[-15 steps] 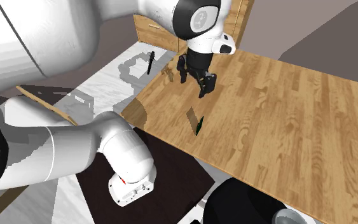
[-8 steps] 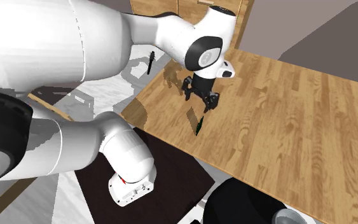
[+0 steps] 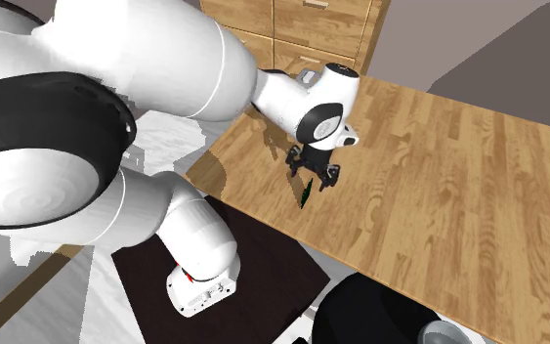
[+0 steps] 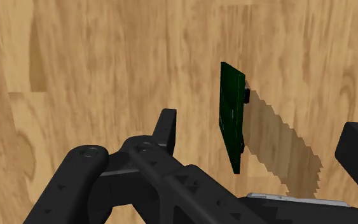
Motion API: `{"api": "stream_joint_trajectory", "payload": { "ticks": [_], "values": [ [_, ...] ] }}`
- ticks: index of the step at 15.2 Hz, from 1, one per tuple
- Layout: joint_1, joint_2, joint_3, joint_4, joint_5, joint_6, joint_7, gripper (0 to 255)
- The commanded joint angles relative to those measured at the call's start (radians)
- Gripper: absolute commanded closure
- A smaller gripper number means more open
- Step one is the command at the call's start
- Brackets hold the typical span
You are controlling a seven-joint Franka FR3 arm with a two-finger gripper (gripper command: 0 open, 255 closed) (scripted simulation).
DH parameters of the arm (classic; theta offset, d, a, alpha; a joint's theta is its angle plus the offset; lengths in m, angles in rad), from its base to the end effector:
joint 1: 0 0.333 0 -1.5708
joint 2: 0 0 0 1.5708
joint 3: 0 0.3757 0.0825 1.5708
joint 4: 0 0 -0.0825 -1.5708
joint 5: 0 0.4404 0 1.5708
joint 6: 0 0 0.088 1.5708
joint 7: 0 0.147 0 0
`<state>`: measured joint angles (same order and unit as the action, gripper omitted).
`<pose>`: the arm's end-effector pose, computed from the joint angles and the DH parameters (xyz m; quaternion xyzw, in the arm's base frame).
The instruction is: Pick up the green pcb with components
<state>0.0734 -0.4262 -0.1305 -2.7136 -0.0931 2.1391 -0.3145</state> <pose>0.3709 -0.0235 0.3224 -0.9837 -0.1633 0.0755 0.0032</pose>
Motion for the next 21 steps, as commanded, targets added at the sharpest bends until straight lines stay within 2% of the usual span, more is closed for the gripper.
{"api": "stream_joint_trajectory", "payload": {
  "ticks": [1, 7, 9, 10, 19, 21],
  "values": [
    [-0.001, 0.035, -0.008, -0.019, -0.008, 0.053, -0.017, 0],
    [0.0, 0.109, -0.014, -0.051, -0.008, 0.16, -0.017, 0],
    [0.0, 0.117, -0.014, -0.053, -0.008, 0.17, -0.017, 0],
    [0.001, 0.117, -0.014, -0.051, -0.008, 0.167, -0.017, 255],
    [0.0, 0.117, -0.014, -0.053, -0.008, 0.17, -0.017, 255],
    [0.0, 0.091, -0.012, -0.044, -0.009, 0.134, -0.017, 255]
  ]
}}
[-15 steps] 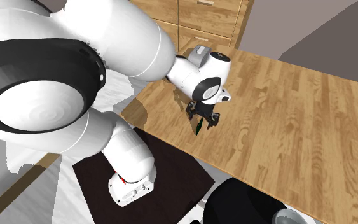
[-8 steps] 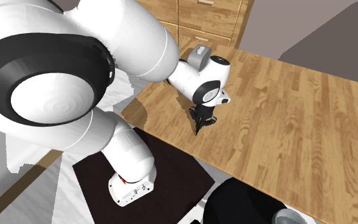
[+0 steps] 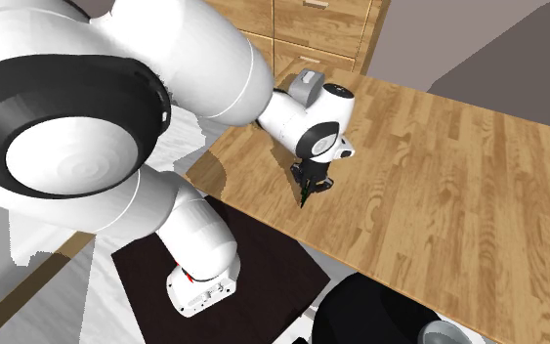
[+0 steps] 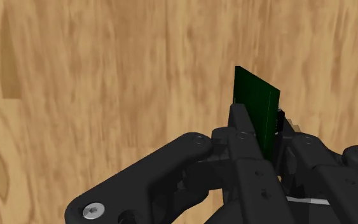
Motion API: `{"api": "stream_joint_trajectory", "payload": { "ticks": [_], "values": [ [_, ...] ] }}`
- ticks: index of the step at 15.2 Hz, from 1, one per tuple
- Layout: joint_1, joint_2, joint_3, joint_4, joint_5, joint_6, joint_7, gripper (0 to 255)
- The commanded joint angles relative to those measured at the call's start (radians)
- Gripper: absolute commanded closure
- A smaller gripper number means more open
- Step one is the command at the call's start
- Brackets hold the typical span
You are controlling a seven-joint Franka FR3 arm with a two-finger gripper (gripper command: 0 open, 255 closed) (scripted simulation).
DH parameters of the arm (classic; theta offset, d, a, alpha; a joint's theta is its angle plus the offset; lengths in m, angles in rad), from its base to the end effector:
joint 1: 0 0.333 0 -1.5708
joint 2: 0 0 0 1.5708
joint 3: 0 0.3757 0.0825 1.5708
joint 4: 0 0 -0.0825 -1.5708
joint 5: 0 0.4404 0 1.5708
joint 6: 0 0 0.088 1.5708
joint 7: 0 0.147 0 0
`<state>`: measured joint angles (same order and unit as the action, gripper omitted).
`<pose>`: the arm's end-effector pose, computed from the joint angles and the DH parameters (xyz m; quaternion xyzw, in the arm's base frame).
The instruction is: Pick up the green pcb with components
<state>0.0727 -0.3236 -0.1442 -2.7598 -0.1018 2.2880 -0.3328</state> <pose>0.3715 -0.0265 0.2741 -0.9823 -0.1711 0.0757 0.0020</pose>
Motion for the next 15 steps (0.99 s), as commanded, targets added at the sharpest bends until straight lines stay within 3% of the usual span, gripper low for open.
{"api": "stream_joint_trajectory", "payload": {
  "ticks": [1, 15],
  "values": [
    [0.0, -0.025, 0.003, 0.007, 0.0, -0.033, 0.002, 255],
    [-0.001, -0.151, 0.015, 0.089, 0.004, -0.24, 0.001, 255]
  ]
}}
